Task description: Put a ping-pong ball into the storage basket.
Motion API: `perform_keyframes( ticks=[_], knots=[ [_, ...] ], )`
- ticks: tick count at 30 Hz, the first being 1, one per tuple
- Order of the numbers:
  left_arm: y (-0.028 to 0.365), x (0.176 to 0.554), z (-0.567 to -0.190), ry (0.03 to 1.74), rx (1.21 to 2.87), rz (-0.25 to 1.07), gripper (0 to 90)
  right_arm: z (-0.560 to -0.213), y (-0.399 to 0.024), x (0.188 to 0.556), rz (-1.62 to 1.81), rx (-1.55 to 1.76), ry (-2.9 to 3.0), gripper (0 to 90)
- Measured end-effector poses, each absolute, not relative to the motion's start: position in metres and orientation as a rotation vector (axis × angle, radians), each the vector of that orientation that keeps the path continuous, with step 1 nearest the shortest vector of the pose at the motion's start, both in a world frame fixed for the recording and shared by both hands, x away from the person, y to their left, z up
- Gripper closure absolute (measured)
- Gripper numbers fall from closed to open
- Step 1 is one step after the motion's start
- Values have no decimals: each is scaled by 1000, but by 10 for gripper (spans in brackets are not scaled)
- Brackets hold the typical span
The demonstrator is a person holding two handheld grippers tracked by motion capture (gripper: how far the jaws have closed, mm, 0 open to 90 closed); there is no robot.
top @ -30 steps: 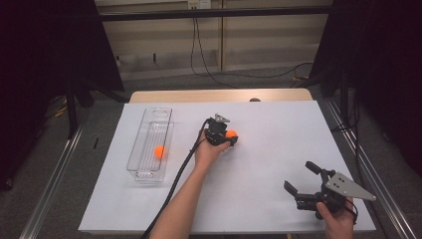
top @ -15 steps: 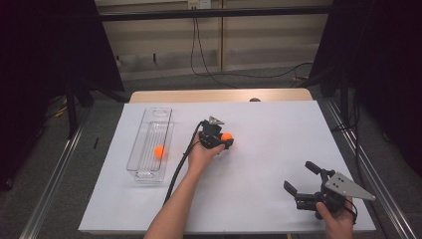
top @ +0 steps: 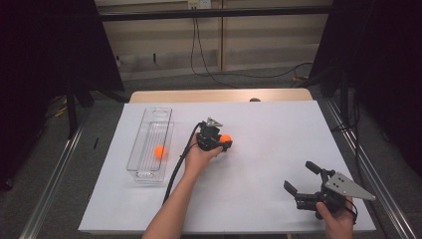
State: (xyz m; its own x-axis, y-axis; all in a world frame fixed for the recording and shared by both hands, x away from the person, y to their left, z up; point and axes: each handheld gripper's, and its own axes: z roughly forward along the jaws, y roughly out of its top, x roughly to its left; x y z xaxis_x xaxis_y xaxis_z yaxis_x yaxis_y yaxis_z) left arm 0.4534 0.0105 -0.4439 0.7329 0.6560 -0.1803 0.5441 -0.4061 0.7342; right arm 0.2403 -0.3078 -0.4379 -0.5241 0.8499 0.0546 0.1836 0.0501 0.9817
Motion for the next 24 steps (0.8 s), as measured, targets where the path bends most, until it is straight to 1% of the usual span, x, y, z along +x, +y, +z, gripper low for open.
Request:
perform_keyframes(
  ticks=[24],
  knots=[
    [29,439,-433,877,2117,176,508,-438,-308,240,1511,1038,1767,11]
  ],
)
